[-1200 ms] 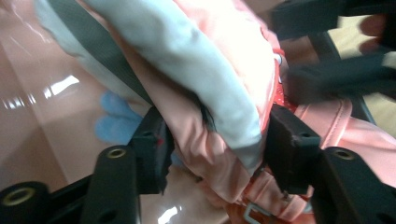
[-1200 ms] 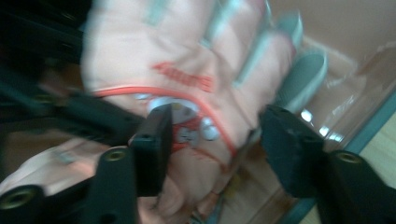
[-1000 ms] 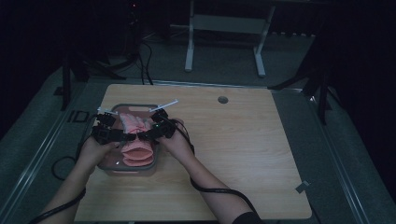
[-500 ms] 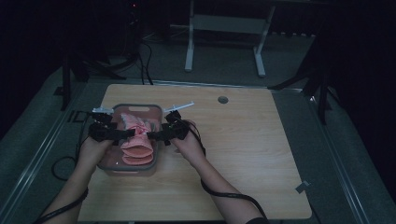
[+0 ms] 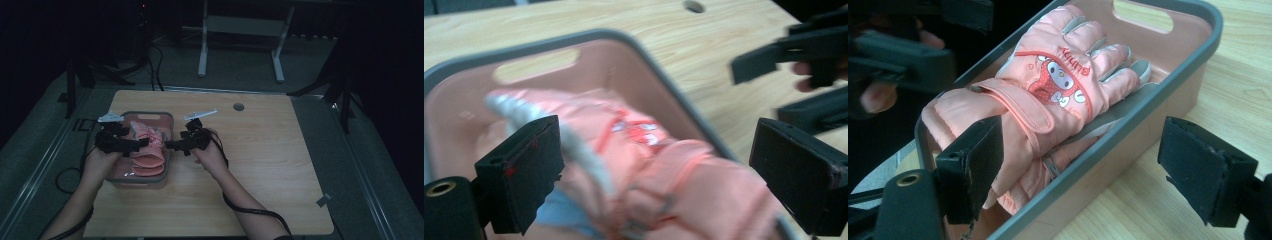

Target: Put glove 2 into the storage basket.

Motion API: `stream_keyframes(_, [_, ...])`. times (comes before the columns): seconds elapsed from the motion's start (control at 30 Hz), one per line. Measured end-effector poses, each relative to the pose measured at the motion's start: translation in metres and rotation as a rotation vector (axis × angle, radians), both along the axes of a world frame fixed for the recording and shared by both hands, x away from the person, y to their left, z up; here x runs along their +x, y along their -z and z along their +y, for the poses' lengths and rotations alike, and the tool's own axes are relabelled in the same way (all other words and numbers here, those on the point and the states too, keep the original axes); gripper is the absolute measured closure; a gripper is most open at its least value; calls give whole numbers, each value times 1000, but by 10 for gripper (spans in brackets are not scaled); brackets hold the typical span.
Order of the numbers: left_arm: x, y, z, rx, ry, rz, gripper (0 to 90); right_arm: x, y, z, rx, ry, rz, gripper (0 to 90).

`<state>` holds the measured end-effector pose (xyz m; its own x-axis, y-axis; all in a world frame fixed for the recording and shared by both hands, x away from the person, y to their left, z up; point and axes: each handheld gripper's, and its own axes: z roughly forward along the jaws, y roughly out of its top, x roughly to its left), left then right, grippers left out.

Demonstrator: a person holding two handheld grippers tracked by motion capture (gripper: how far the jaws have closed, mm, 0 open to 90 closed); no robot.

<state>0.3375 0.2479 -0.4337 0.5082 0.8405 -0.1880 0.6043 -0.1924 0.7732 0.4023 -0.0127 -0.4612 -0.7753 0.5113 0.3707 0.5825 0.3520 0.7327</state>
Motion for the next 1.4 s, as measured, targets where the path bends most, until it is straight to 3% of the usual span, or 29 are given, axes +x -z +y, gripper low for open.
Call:
stream_keyframes(0.23, [-15, -9, -32, -31, 117, -22, 73, -4, -2, -15, 0, -4, -7, 181])
stream_keyframes(0.47, [-27, -8, -66, -12, 180, -35, 74, -8, -2, -32, -12, -2, -16, 180])
stream_keyframes(0.6, [-32, -6, -80, -30, 214, -45, 74, -12, 3, -46, -21, -2, -16, 180])
stream_keyframes(0.77, [-38, 2, -102, -23, 265, -41, 74, -17, 10, -61, -16, 3, -11, 179])
stream_keyframes(1.23, [-45, 30, -145, -39, 372, 25, 74, -28, 36, -98, -36, -13, -2, 169])
stream_keyframes(1.4, [-49, 37, -159, -19, 405, 29, 74, -34, 46, -111, -39, -26, -9, 169])
